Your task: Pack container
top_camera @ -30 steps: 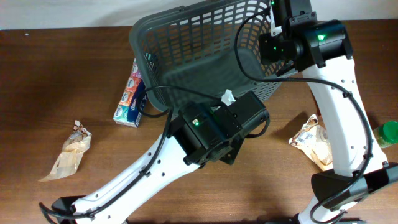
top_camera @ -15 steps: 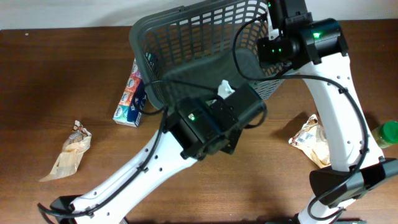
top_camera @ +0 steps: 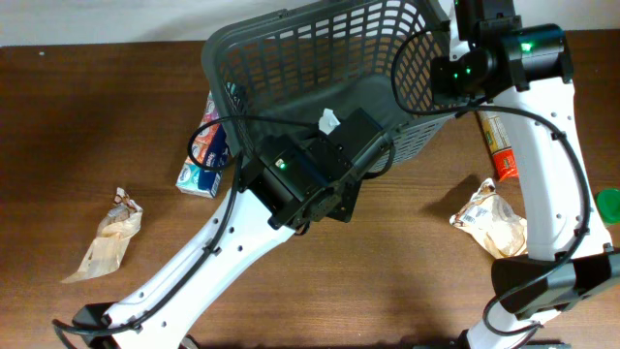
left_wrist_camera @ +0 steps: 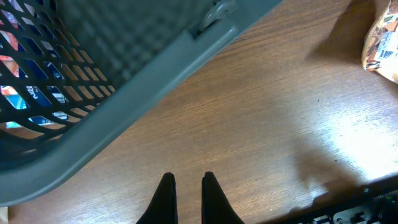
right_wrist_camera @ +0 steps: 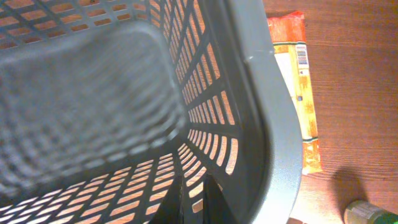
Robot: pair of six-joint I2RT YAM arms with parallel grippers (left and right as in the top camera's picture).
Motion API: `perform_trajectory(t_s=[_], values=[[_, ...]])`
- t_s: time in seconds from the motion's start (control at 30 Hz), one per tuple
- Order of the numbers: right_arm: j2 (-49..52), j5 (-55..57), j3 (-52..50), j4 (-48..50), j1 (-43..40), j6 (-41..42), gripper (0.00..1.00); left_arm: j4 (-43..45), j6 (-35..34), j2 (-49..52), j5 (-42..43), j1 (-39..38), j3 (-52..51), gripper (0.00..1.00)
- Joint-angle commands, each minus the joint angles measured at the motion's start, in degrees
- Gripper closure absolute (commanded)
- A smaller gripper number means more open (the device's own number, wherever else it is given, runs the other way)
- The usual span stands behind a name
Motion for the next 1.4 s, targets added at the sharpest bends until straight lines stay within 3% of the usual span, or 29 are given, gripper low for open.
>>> perform_trajectory(t_s=[0.0,1.1,1.37], values=[[1.09,-1.90,0.63,-0.33,-0.02,0.04,0.96,-0.24,-0.70,-0.33,0.83,0.00,0.70,0.98],[2.36,-3.28,-0.48,-1.81,0.00,0.02,0.96,1.22,-0.70,0.87,0.74,0.11,-2.82,0.98],[2.36,-3.28,-0.48,-2.58,0.00,-0.15,0.96,-0.04,-0.68,0.96,0.85,3.96,-2.84,0.98]])
